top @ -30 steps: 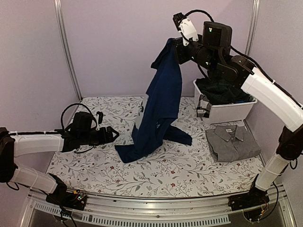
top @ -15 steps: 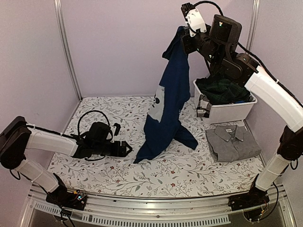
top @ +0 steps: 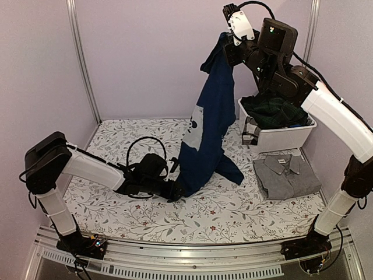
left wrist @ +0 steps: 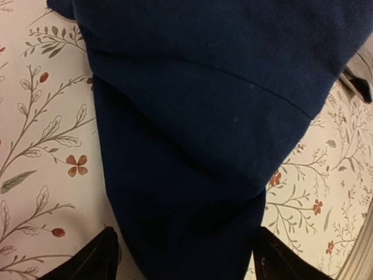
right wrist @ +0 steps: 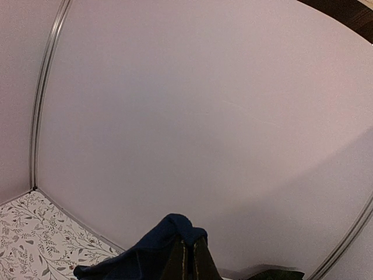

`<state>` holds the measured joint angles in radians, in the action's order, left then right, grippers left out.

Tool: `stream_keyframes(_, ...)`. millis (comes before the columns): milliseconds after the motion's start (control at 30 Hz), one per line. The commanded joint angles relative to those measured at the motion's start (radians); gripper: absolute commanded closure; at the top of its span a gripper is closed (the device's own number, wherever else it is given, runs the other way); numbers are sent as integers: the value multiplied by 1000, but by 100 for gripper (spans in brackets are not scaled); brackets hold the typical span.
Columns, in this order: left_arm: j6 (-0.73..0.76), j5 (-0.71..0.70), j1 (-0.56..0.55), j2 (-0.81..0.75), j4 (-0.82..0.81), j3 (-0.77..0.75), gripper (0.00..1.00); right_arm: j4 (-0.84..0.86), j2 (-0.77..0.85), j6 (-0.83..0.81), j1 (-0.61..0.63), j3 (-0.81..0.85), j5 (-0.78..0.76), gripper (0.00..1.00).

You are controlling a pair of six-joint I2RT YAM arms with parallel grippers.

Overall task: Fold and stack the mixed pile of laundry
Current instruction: Pick up the crumpled T-shirt from the center of the board, then pass from the right arm to the left

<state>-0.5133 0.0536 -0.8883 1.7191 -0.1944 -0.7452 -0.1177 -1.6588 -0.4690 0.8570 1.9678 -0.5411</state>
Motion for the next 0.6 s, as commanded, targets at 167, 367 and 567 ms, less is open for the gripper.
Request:
stream_keyframes(167, -29, -154, 32, -23, 123, -41, 88, 66, 31, -33, -3, 22, -29, 100)
stream_keyframes(367, 30, -275, 137, -510, 175, 11, 100, 5, 23, 40, -3, 12, 57, 100)
stream_keyframes(567, 175, -283, 196, -795, 380, -183, 100, -59, 1, 234, -2, 1, 290, 100)
